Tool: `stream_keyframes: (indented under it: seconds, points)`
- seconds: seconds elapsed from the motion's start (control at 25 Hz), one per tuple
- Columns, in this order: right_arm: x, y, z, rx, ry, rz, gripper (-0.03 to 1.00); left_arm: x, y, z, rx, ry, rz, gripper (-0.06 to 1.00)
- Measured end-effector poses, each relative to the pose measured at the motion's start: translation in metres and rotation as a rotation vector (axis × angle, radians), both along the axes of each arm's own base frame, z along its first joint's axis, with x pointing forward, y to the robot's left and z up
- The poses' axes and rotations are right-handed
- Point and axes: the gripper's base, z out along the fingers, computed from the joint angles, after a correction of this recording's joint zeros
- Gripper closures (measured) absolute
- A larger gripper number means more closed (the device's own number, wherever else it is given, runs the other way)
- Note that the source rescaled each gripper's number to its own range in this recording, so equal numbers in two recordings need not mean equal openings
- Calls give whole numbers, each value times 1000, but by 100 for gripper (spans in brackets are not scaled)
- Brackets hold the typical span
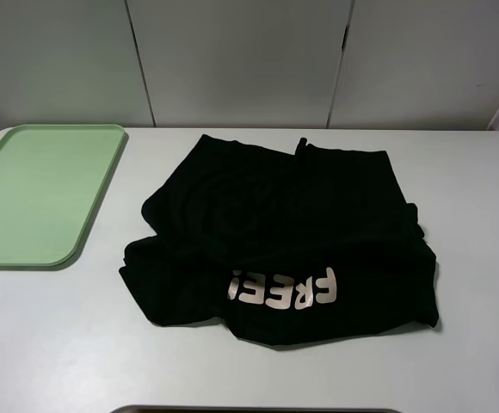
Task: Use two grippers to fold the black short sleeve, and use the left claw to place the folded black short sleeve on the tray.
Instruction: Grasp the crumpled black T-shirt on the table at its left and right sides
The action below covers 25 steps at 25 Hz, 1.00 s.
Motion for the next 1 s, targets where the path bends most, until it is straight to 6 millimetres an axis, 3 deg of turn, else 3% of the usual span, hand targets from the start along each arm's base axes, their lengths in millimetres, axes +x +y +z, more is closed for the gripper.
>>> stream_keyframes:
  seconds: [1.0]
  points:
    - [0, 0, 0, 0, 0, 0, -3, 0, 0, 0, 0, 0, 0, -6]
